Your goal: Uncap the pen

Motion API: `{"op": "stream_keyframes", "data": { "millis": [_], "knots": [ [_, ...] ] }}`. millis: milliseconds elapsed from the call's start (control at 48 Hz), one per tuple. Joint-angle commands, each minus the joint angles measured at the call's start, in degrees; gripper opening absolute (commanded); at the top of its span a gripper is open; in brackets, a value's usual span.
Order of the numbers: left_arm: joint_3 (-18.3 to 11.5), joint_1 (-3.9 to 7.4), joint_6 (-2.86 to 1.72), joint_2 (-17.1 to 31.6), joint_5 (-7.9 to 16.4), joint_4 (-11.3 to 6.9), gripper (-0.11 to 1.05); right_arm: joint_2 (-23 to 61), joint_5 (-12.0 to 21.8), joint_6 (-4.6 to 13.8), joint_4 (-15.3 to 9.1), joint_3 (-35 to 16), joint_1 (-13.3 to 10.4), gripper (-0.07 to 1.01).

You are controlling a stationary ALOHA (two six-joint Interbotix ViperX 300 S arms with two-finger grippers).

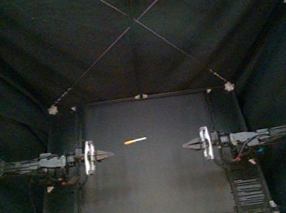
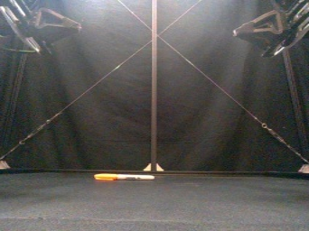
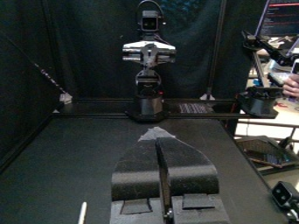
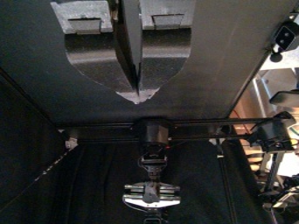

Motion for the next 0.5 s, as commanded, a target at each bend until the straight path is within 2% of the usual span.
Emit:
{"op": "stream_keyframes", "data": {
  "millis": [21, 146, 292, 375, 500],
  "knots": [
    [2.11, -0.26, 0.18, 0.44, -0.26, 0.00, -0.06, 1.93, -0.18, 0.35, 0.44, -0.35, -0.88, -0.01],
    [3.96, -0.26, 0.26, 1.05, -0.26, 0.09, -0.03, 6.42, -0.18, 0.35, -0.09, -1.41, -3.34, -0.01],
    [4.04, -0.09, 0.35, 3.34, -0.18, 0.62, -0.03, 16.52, -0.18, -0.53, -0.97, -6.50, -9.14, 0.00],
    [3.87, 0.09, 0.44, 5.19, -0.18, 1.32, -0.02, 23.03, -0.18, -0.26, -2.81, -10.55, -11.95, 0.00],
    [3.60, 0.44, 0.53, 7.65, -0.18, 2.11, -0.02, 33.05, 0.62, 0.18, -7.21, -17.05, -13.80, 0.01]
  ]
}}
